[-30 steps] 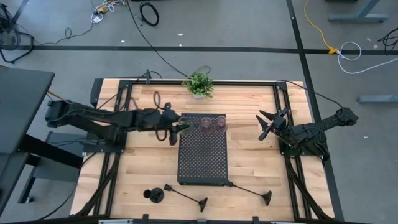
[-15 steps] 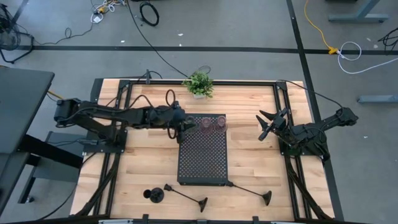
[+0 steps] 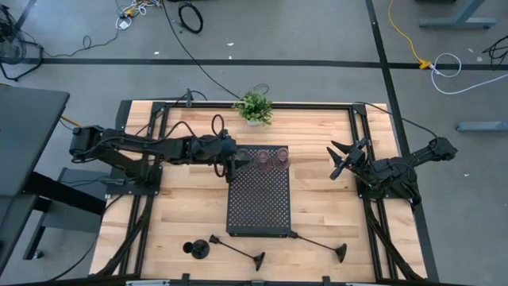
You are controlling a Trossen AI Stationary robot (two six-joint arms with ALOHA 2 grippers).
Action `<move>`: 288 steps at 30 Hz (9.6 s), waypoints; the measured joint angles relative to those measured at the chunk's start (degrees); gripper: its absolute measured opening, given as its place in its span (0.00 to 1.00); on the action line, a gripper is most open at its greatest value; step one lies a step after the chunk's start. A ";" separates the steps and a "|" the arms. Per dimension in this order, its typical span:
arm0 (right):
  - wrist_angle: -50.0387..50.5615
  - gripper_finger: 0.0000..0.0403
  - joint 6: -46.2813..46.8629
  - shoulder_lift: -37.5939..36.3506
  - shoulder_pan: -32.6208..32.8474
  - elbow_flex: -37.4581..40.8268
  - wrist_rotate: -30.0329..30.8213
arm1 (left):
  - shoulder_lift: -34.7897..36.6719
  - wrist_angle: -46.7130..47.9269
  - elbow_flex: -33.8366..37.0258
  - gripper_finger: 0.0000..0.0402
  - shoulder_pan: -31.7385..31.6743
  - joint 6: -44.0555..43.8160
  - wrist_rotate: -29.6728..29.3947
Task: Pick & Place candle stick holders
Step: Align the green glass candle holder with the purple glass candle holder on the shelf, then put the left black candle holder on the shelf, then align the left black candle holder with the black candle holder on the shelf
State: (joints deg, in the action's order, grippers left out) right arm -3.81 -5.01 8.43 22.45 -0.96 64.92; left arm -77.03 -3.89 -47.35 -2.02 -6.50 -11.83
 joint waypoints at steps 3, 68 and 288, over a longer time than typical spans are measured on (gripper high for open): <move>0.00 0.32 0.02 0.00 0.01 -0.01 -0.01 | 0.02 -0.43 0.00 0.67 -0.02 0.13 -1.08; 0.00 0.32 0.01 0.01 0.00 -0.01 -0.01 | 19.15 36.75 -0.02 0.72 57.40 -37.35 -14.49; -0.26 0.32 0.01 0.00 0.01 0.00 -0.01 | -8.26 53.92 -34.65 0.40 42.53 -26.72 -11.78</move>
State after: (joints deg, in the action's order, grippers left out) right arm -4.08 -5.00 8.43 22.46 -0.96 64.90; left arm -85.30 50.03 -82.00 40.51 -33.23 -23.61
